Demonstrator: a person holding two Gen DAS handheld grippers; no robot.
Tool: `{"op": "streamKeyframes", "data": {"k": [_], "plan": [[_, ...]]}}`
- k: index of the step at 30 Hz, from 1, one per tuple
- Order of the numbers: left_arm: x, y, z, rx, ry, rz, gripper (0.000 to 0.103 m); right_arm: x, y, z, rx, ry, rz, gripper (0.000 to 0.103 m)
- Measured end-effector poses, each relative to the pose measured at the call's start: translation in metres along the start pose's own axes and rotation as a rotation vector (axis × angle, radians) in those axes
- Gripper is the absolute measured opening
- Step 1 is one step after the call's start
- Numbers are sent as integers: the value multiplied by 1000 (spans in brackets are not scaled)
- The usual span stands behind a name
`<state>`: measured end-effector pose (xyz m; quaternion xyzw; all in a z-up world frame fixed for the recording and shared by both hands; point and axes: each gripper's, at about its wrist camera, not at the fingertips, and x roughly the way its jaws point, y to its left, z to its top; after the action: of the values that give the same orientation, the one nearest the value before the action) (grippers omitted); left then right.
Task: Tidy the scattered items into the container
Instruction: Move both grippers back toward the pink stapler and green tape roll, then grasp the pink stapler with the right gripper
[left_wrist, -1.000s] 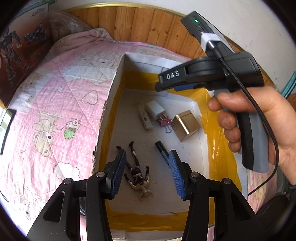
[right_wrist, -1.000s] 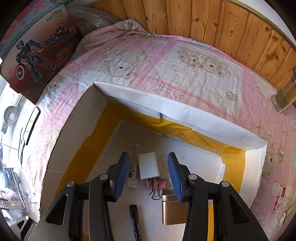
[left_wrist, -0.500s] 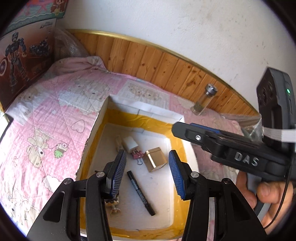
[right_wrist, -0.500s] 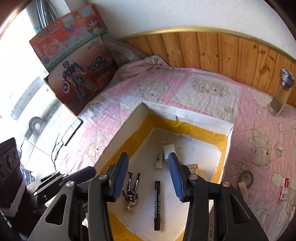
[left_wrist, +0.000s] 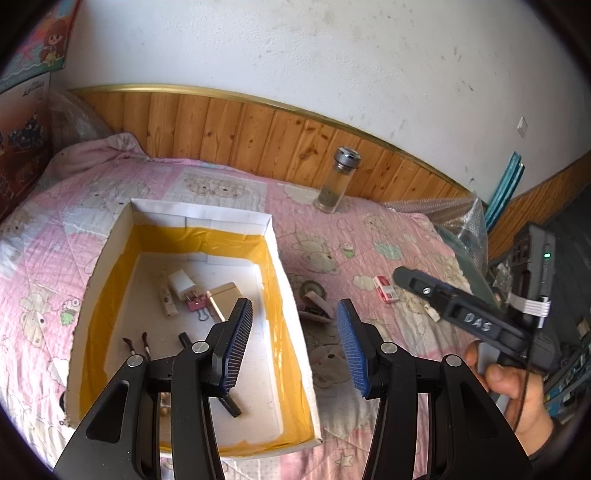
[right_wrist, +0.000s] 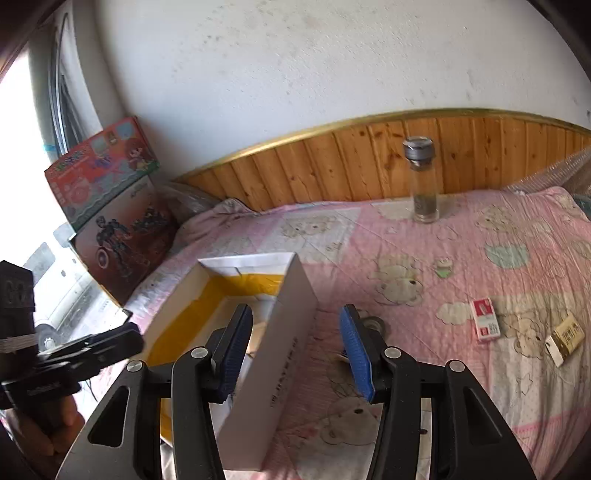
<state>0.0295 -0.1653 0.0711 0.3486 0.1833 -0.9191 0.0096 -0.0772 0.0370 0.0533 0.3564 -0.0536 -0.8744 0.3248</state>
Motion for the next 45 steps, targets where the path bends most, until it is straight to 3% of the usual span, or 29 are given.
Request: {"op": "streamKeyframes", "data": {"k": [4, 8, 19, 22, 26, 33, 36, 39, 40, 43, 45], "plan": [[12, -8, 0, -23, 34, -42, 50, 40, -21, -16, -8, 130, -69, 51], [26, -19, 4, -34, 51, -53, 50, 76, -41, -31, -7, 231, -81, 51], [73, -37, 26, -40, 90, -55, 50, 157, -65, -43, -100, 314, -69, 51], [92, -40, 34, -47, 105, -64, 50, 171, -73, -51, -103, 348, -11, 46], [126, -43, 42, -65, 144, -79, 50, 166, -74, -54, -117, 308, 45, 22], [176, -41, 46, -98, 198, -23, 50, 137, -51, -55, -209, 313, 43, 21], [177, -36, 43, -112, 199, 6, 50, 123, -50, -56, -271, 342, -83, 21], [184, -43, 41, -104, 212, 2, 50, 106, -43, -70, -502, 306, -288, 21], [187, -47, 39, -93, 221, 3, 50, 104, -44, -78, -542, 313, -311, 21], [197, -55, 32, -67, 253, 12, 50, 101, -50, -100, -560, 377, -235, 22], [202, -56, 27, -59, 267, 29, 50, 95, -58, -97, -470, 365, -160, 27]]}}
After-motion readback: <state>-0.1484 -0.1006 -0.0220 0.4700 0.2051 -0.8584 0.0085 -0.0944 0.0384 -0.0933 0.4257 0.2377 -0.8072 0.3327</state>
